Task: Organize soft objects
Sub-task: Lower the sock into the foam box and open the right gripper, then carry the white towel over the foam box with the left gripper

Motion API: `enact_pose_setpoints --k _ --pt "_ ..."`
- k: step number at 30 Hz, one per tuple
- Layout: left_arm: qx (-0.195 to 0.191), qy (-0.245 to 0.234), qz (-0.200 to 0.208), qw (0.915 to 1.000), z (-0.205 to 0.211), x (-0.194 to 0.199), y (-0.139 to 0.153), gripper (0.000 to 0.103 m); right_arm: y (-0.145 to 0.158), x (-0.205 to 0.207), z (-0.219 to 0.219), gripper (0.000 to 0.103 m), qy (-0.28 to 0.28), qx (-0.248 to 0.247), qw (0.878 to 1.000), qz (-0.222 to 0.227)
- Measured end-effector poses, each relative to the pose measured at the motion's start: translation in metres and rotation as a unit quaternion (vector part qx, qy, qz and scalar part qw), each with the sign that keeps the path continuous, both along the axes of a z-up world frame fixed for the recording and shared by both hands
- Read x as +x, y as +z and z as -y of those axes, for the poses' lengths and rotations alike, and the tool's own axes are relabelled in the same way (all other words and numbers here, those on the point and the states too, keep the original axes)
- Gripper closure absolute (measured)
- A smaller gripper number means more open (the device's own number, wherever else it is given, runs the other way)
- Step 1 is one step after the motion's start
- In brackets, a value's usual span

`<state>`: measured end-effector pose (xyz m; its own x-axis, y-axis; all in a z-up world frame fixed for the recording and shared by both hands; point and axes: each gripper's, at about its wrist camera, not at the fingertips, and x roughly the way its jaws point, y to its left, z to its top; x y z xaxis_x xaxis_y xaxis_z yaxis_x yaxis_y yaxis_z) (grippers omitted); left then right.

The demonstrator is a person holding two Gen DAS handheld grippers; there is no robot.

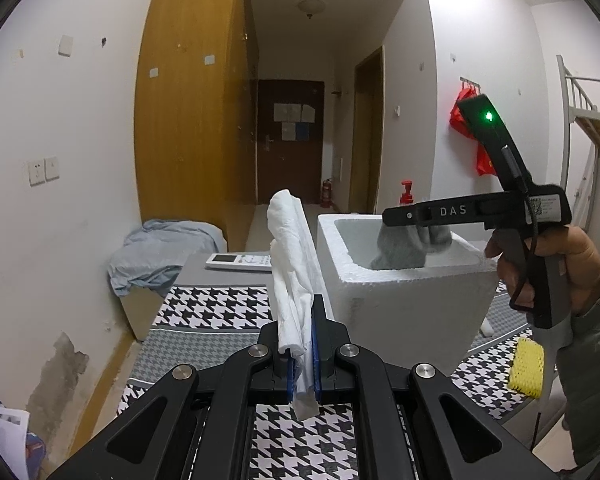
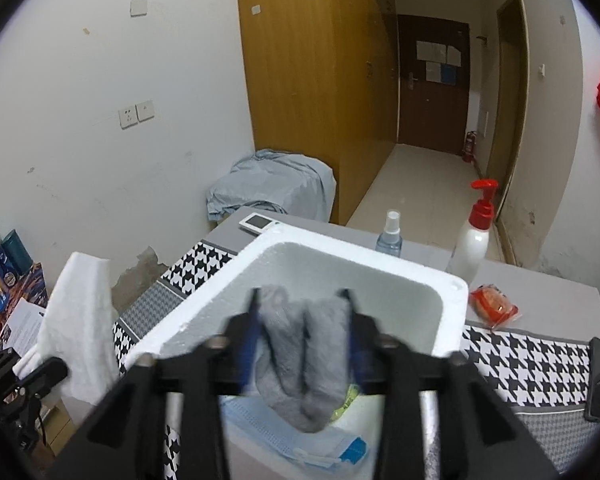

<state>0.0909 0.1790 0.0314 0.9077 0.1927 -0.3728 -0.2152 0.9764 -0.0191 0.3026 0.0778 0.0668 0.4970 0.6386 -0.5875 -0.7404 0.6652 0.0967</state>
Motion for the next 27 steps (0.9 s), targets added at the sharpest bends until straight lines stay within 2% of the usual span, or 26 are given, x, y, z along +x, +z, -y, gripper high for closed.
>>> enact_pose_setpoints --k 2,4,6,10,17,27 --pt "0.000 0.002 0.001 1.0000 0.001 -0.001 0.000 0.097 -0.001 -0.001 0.004 0.015 -0.014 0.000 1.000 0.006" --pt "-0.002 0.003 0.001 1.0000 0.001 -0.001 -0.001 0.096 0.000 -0.007 0.004 0.008 -0.020 -0.009 0.999 0.030" --pt "-0.003 0.005 0.001 1.0000 0.003 -0.001 -0.001 0.096 0.003 -0.016 0.008 0.008 -0.012 -0.005 0.999 0.049" --pt "0.000 0.003 0.004 1.0000 0.006 -0.004 0.001 0.096 0.006 -0.022 0.020 0.008 0.004 0.024 0.999 0.041" --pt "0.003 -0.005 0.009 0.9999 0.011 -0.007 0.005 0.096 0.017 -0.033 0.037 0.008 -0.001 0.045 0.998 0.047" --pt "0.008 -0.010 0.014 0.9998 0.014 -0.009 0.008 0.096 0.018 -0.043 0.049 0.007 -0.005 0.040 0.997 0.064"
